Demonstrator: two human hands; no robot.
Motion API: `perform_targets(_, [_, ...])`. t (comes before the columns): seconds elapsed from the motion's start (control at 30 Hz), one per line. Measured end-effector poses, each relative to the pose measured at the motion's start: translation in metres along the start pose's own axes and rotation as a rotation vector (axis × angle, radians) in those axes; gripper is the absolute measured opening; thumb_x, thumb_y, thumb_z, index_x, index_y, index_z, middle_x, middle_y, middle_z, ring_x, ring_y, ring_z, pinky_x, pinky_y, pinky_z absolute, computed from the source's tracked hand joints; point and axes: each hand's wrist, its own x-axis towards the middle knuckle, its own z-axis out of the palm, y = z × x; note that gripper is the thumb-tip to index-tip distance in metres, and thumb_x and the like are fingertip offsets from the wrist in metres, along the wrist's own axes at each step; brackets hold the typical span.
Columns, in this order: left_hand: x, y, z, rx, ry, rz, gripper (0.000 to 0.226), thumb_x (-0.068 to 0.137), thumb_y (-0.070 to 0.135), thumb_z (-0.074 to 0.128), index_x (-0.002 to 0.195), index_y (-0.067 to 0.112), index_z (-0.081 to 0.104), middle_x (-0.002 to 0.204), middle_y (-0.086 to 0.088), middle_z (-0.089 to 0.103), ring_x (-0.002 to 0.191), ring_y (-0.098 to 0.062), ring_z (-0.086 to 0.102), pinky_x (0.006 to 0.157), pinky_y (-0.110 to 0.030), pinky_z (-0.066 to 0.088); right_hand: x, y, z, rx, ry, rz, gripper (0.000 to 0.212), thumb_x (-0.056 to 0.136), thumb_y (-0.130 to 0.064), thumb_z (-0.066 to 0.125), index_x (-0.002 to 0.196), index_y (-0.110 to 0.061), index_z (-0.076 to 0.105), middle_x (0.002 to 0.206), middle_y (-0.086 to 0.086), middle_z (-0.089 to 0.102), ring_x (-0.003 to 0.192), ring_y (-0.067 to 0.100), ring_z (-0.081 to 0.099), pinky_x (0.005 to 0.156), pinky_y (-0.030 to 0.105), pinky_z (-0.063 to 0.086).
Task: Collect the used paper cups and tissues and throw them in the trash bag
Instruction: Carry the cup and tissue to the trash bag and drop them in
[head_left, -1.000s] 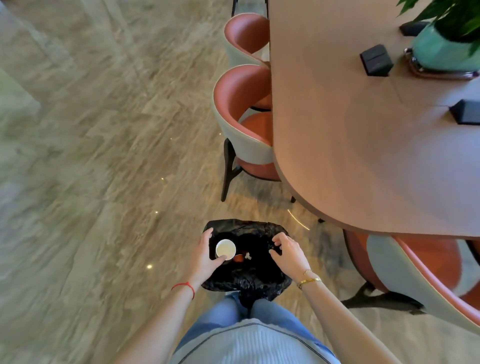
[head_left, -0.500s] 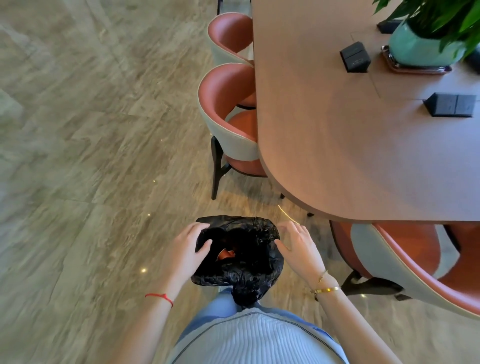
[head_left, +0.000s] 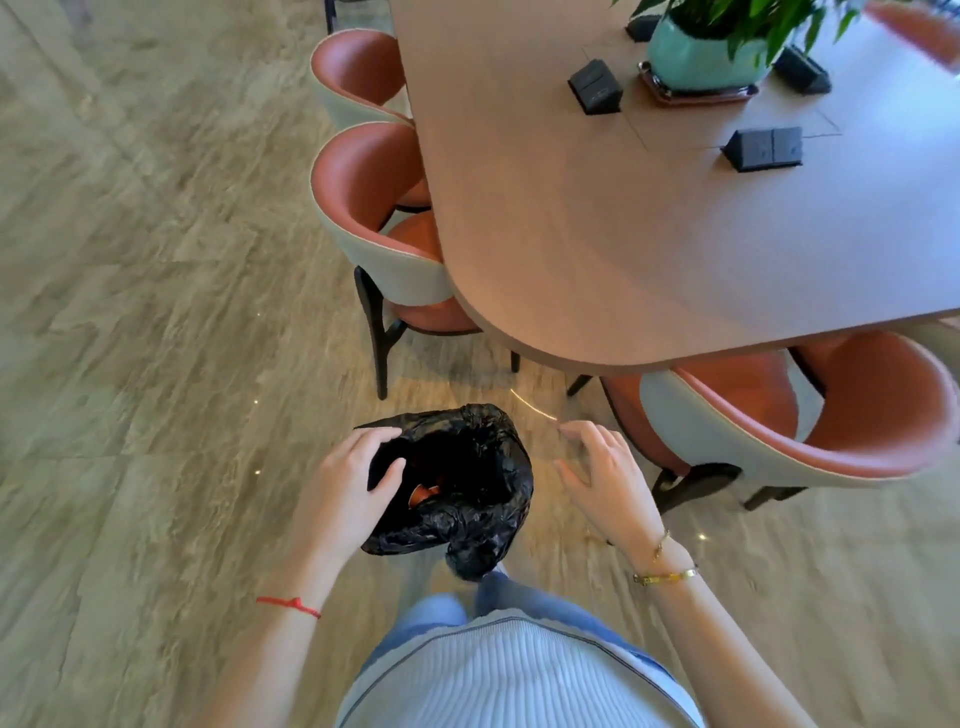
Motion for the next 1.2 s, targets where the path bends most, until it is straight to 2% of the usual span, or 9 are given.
perform_targets(0.2, [-0.02, 0.005, 0.0, 0.045, -0.13, 0.156, 0.031, 0.093, 0.03, 0.059, 0.124, 0.026, 0.06, 0.125, 0.013, 0.059, 0.115, -0.008, 0.055, 0.09, -0.026, 0.049, -0.086, -0.007, 0.0, 0.01, 0.13, 0.156, 0.032, 0.091, -0.027, 0.059, 0.121, -0.021, 0.052, 0.12, -0.004, 0.058, 0.112, 0.018, 0.049, 0.094, 0.029, 0.043])
perform_targets(0.37, [-0.043, 0.011, 0.005, 0.022, -0.246, 0.312, 0.032, 0.092, 0.027, 0.061, 0.124, 0.024, 0.061, 0.123, 0.01, 0.061, 0.115, -0.011, 0.056, 0.094, -0.032, 0.049, -0.171, -0.016, 0.007, 0.053, 0.239, 0.338, 0.035, 0.087, -0.022, 0.065, 0.12, -0.018, 0.053, 0.117, -0.005, 0.059, 0.111, 0.016, 0.049, 0.091, 0.02, 0.036])
perform_targets(0.5, [-0.062, 0.026, 0.018, 0.035, -0.334, 0.475, 0.033, 0.091, 0.026, 0.062, 0.124, 0.021, 0.061, 0.121, 0.008, 0.062, 0.113, -0.01, 0.057, 0.092, -0.023, 0.044, -0.238, -0.023, 0.01, 0.079, 0.328, 0.479, 0.035, 0.085, -0.021, 0.067, 0.118, -0.017, 0.055, 0.115, -0.005, 0.06, 0.109, 0.015, 0.05, 0.091, 0.019, 0.035])
perform_targets(0.6, [-0.072, 0.048, 0.03, 0.047, -0.422, 0.584, 0.033, 0.091, 0.025, 0.062, 0.124, 0.02, 0.061, 0.121, 0.007, 0.063, 0.113, -0.01, 0.057, 0.093, -0.024, 0.045, -0.281, -0.024, 0.011, 0.087, 0.392, 0.582, 0.033, 0.085, -0.023, 0.068, 0.116, -0.018, 0.056, 0.113, -0.006, 0.06, 0.107, 0.014, 0.051, 0.09, 0.019, 0.035])
perform_targets(0.73, [-0.083, 0.09, 0.051, 0.054, -0.519, 0.723, 0.033, 0.091, 0.023, 0.063, 0.124, 0.017, 0.061, 0.12, 0.004, 0.063, 0.114, -0.013, 0.057, 0.098, -0.029, 0.046, -0.329, -0.02, 0.006, 0.09, 0.484, 0.725, 0.036, 0.085, -0.024, 0.068, 0.118, -0.018, 0.056, 0.113, -0.006, 0.06, 0.107, 0.011, 0.051, 0.091, 0.017, 0.034])
perform_targets(0.87, [-0.1, 0.142, 0.08, 0.056, -0.607, 0.872, 0.034, 0.09, 0.023, 0.066, 0.124, 0.018, 0.062, 0.118, 0.005, 0.064, 0.112, -0.012, 0.058, 0.098, -0.032, 0.048, -0.37, -0.007, -0.006, 0.099, 0.598, 0.855, 0.036, 0.081, -0.017, 0.072, 0.114, -0.011, 0.06, 0.109, 0.002, 0.064, 0.104, 0.021, 0.056, 0.092, 0.024, 0.039])
perform_targets(0.97, [-0.117, 0.186, 0.108, 0.057, -0.682, 0.965, 0.034, 0.089, 0.023, 0.067, 0.123, 0.02, 0.062, 0.118, 0.006, 0.064, 0.11, -0.012, 0.06, 0.096, -0.034, 0.05, -0.4, 0.01, -0.019, 0.084, 0.673, 0.953, 0.034, 0.082, -0.016, 0.071, 0.113, -0.011, 0.06, 0.109, 0.002, 0.064, 0.104, 0.02, 0.056, 0.093, 0.027, 0.042])
perform_targets(1.2, [-0.17, 0.304, 0.187, 0.025, -0.798, 1.129, 0.036, 0.09, 0.027, 0.065, 0.126, 0.024, 0.06, 0.123, 0.01, 0.062, 0.114, -0.007, 0.057, 0.098, -0.03, 0.049, -0.474, 0.068, -0.07, 0.092, 0.783, 1.109, 0.035, 0.084, -0.021, 0.068, 0.117, -0.016, 0.058, 0.111, -0.002, 0.061, 0.109, 0.015, 0.052, 0.093, 0.017, 0.034])
